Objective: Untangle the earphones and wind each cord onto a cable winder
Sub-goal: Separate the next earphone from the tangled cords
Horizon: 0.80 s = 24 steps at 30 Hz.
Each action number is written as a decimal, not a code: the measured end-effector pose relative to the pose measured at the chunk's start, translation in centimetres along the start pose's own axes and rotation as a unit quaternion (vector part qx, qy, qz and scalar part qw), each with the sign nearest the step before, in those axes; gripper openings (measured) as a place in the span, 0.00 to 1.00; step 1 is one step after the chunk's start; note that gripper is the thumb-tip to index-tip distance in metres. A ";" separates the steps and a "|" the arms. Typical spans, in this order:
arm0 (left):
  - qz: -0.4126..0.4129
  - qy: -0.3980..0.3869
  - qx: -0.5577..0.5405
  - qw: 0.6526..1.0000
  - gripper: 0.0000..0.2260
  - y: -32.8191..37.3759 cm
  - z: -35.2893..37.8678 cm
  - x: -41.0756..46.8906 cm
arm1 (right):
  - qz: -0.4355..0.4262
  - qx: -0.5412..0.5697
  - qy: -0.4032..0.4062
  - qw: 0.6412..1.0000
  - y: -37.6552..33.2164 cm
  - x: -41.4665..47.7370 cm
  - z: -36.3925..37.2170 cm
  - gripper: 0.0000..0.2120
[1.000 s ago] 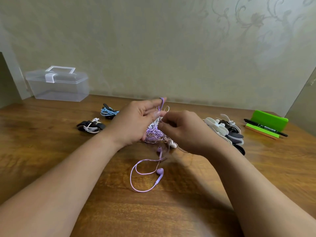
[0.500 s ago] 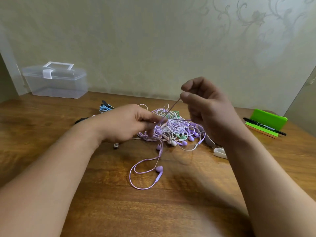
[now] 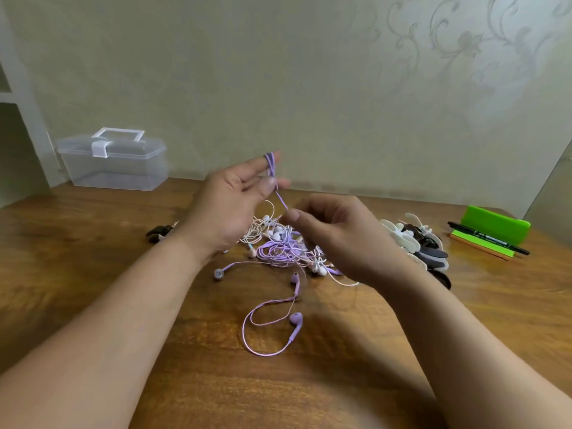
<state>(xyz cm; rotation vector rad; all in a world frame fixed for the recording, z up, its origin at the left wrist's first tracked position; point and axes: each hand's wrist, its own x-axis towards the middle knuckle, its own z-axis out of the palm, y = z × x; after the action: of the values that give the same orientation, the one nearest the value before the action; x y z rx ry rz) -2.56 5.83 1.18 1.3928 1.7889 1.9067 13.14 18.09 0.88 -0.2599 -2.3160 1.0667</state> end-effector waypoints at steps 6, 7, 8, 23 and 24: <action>0.040 -0.154 0.160 0.974 0.14 0.7 0.1 -1.1 | -0.026 0.029 0.080 0.996 -0.1 0.3 -2.1 0.11; 0.037 -0.176 0.155 0.971 0.14 1.1 0.2 -1.3 | -0.026 0.035 0.084 0.996 0.0 0.3 -2.4 0.11; 0.032 -0.192 0.153 0.969 0.13 1.5 0.3 -1.4 | -0.026 0.037 0.083 0.996 0.2 0.3 -2.5 0.11; -0.073 -0.251 -0.208 0.942 0.18 1.9 -0.5 -1.4 | 0.035 0.261 0.004 0.965 1.8 0.7 -1.3 0.11; -0.070 -0.221 -0.223 0.947 0.18 1.7 -0.5 -1.2 | 0.041 0.216 0.009 0.975 1.8 0.7 -1.0 0.12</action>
<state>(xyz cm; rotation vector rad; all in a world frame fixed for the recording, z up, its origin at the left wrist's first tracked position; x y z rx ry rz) -1.49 4.21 2.17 1.3434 1.1290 1.6222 13.04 20.18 0.30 -0.1932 -2.0049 1.5654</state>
